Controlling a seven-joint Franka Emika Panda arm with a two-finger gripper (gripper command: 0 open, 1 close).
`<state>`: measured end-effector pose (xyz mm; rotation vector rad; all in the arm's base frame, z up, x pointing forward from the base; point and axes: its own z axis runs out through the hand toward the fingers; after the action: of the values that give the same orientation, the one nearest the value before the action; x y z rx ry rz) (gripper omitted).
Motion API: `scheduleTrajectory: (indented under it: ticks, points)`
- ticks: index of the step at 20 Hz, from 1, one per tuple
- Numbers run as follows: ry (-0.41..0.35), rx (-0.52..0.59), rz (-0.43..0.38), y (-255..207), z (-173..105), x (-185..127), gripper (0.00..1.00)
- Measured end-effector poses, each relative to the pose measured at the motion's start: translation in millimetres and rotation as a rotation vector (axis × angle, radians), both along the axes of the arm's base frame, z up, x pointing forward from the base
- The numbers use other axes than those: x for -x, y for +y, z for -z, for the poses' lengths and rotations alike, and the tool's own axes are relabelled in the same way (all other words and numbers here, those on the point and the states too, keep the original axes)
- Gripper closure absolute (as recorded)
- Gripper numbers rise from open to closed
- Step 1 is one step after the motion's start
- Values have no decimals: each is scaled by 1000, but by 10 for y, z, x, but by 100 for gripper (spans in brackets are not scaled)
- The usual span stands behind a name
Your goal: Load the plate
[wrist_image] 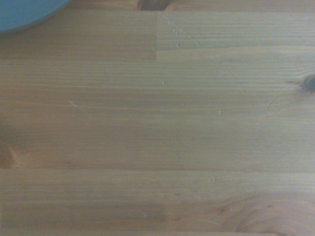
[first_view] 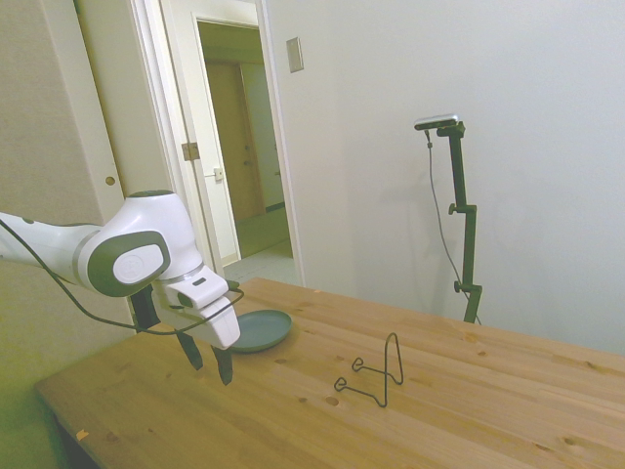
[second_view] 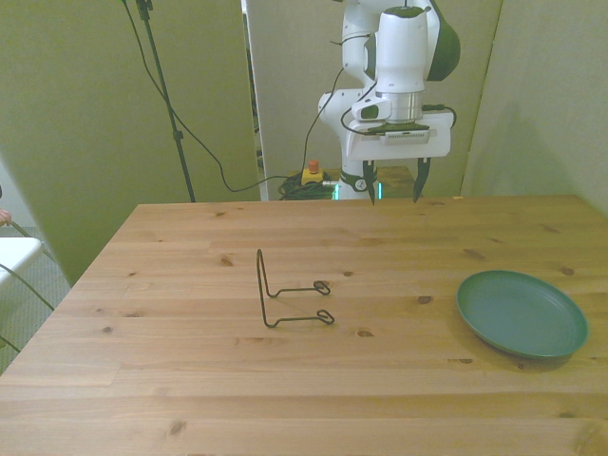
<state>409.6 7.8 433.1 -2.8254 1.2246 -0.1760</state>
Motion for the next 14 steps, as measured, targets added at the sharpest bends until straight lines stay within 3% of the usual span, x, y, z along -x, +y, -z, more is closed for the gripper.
scheduleTrajectory:
  ticks: [4, 7, 14]
  points:
    - [-22, 9, 13, -25, 33, -49, 0]
    - [-51, 13, 58, -41, 54, -249, 0]
    - [-73, 14, 172, -56, 131, -1175, 0]
